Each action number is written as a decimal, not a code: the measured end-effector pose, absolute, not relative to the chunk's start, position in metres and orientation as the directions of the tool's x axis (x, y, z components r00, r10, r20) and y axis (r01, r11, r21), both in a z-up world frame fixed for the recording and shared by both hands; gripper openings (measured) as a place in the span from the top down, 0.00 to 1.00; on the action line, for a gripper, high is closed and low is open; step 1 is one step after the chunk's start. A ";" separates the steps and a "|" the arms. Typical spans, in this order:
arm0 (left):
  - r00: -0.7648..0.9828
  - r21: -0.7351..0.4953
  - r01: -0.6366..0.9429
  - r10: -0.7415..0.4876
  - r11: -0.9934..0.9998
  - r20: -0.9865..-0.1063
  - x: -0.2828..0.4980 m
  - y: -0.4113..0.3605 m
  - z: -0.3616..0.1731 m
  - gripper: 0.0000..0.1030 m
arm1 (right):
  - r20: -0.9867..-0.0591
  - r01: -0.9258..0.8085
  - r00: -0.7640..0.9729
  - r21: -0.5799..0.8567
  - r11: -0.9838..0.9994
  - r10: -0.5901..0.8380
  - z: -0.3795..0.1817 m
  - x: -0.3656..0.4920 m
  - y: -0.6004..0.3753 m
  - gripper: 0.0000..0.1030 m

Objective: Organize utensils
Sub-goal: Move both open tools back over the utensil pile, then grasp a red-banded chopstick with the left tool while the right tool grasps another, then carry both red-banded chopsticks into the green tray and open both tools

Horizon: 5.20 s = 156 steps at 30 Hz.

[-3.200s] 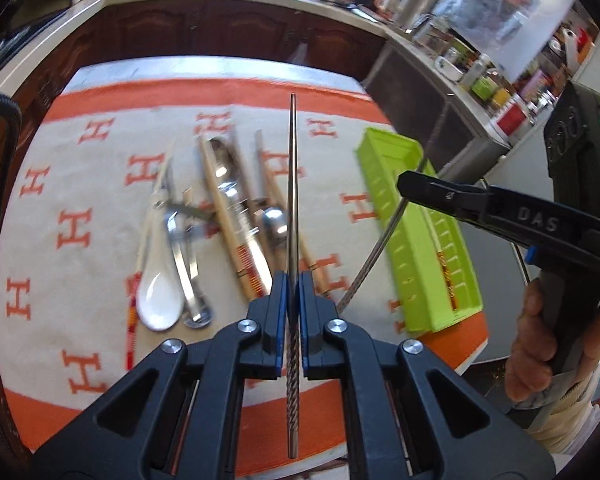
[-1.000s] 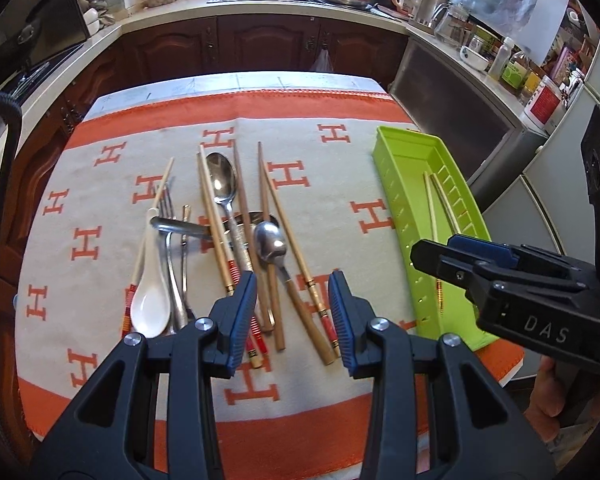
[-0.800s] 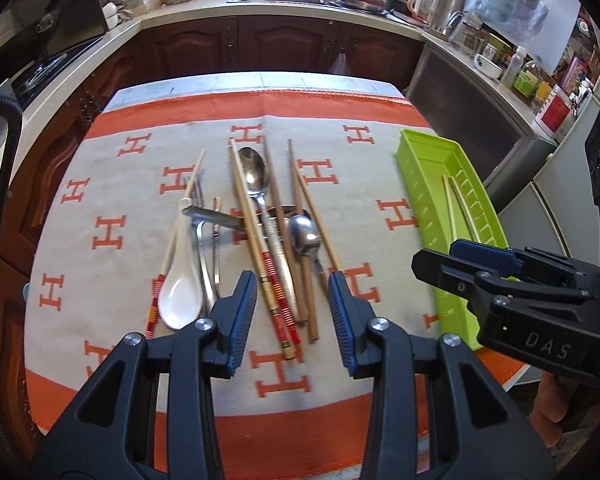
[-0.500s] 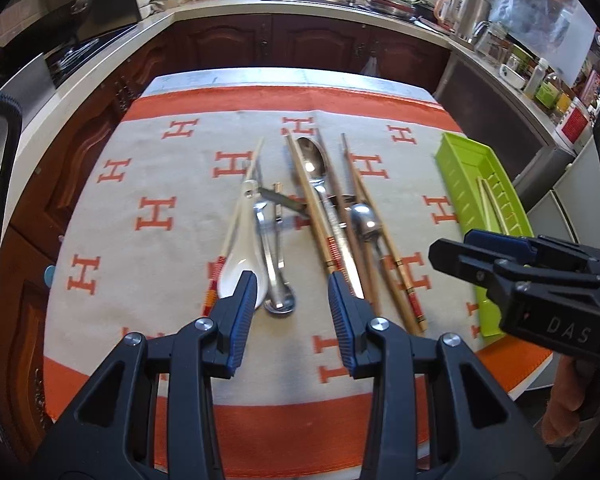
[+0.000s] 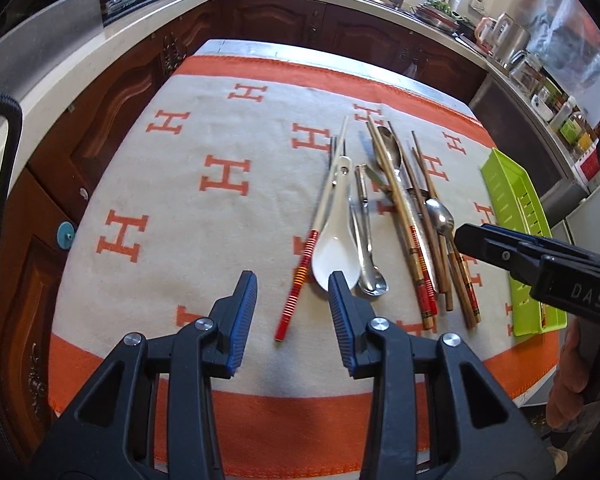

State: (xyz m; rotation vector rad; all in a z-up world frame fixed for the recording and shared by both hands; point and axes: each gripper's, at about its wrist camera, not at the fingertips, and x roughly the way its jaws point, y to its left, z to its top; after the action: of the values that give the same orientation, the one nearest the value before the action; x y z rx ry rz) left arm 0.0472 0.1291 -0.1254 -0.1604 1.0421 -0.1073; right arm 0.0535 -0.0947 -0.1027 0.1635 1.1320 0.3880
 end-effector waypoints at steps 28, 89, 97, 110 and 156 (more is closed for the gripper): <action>0.369 -0.249 0.168 -0.295 0.954 -0.881 0.147 0.103 -0.182 0.88 | -0.853 -0.175 0.345 0.351 0.920 0.391 -0.143 0.091 -0.095 0.52; 0.438 -0.340 0.111 -0.353 0.934 -0.827 0.086 0.096 -0.119 0.97 | -0.859 -0.159 0.239 0.425 0.891 0.453 -0.182 0.109 -0.104 0.93; 0.427 -0.338 0.117 -0.355 0.934 -0.832 0.088 0.093 -0.121 0.97 | -0.830 -0.121 0.210 0.502 0.856 0.517 -0.188 0.108 -0.115 0.85; 0.415 -0.337 0.129 -0.359 0.933 -0.836 0.091 0.090 -0.122 0.97 | -0.796 -0.092 0.249 0.548 0.831 0.552 -0.183 0.103 -0.134 0.92; 0.394 -0.346 0.137 -0.372 0.928 -0.841 0.089 0.089 -0.128 0.97 | -0.813 -0.136 0.256 0.505 0.852 0.523 -0.195 0.103 -0.118 0.94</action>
State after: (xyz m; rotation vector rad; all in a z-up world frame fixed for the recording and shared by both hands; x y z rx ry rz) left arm 0.0886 0.0894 -0.1280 -0.2360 1.1228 -0.3266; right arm 0.1033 -0.1184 -0.1952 0.3660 1.2384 0.4606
